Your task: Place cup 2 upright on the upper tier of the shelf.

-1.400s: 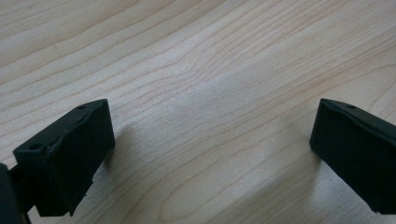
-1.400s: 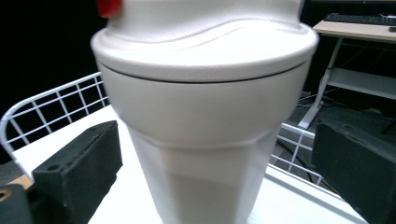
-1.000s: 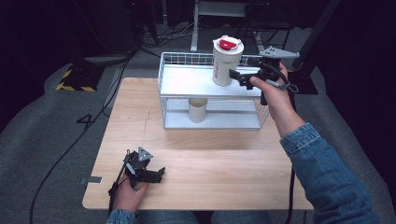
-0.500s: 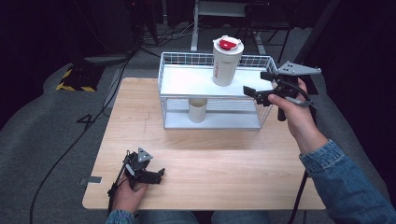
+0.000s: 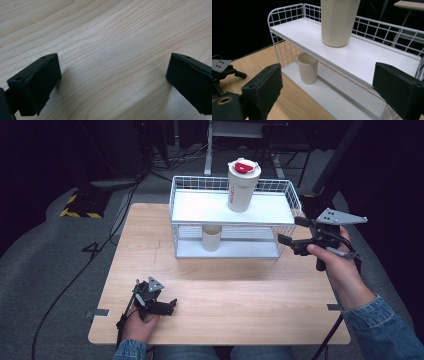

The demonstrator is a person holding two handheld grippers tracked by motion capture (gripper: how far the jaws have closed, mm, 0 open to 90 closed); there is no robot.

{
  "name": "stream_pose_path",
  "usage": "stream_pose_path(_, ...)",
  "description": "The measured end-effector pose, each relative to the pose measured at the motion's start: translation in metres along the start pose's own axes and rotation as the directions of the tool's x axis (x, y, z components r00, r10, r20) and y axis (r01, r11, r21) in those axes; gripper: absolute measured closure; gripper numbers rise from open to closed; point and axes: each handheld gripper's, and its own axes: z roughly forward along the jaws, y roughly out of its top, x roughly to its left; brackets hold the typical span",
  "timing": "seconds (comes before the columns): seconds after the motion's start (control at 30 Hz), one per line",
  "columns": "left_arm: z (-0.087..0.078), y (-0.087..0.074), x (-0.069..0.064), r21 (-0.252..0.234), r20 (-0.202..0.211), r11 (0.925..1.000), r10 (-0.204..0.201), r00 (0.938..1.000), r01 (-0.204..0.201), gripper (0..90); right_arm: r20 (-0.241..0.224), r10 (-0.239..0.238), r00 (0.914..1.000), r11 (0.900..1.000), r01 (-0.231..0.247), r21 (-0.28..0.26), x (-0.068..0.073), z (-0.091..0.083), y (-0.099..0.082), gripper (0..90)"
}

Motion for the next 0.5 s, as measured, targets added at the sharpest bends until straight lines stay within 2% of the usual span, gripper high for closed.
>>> stream_pose_path(0.23,0.001,0.001,0.0,-0.002,-0.002,1.0,-0.004,1.0,0.004,0.4,0.023,0.017,0.9996,0.9994,-0.017,0.029,-0.002,-0.016,-0.022,11.5)
stream_pose_path(0.3,0.001,0.001,0.001,-0.002,-0.002,1.0,-0.005,1.0,0.005,0.3,0.025,0.016,0.9995,0.9985,-0.017,0.052,-0.003,-0.019,-0.029,15.3)
stream_pose_path(0.5,0.001,0.001,0.001,-0.002,-0.002,1.0,-0.005,1.0,0.005,0.4,0.027,0.036,0.999,0.9953,-0.038,0.089,-0.004,-0.02,-0.049,15.2)
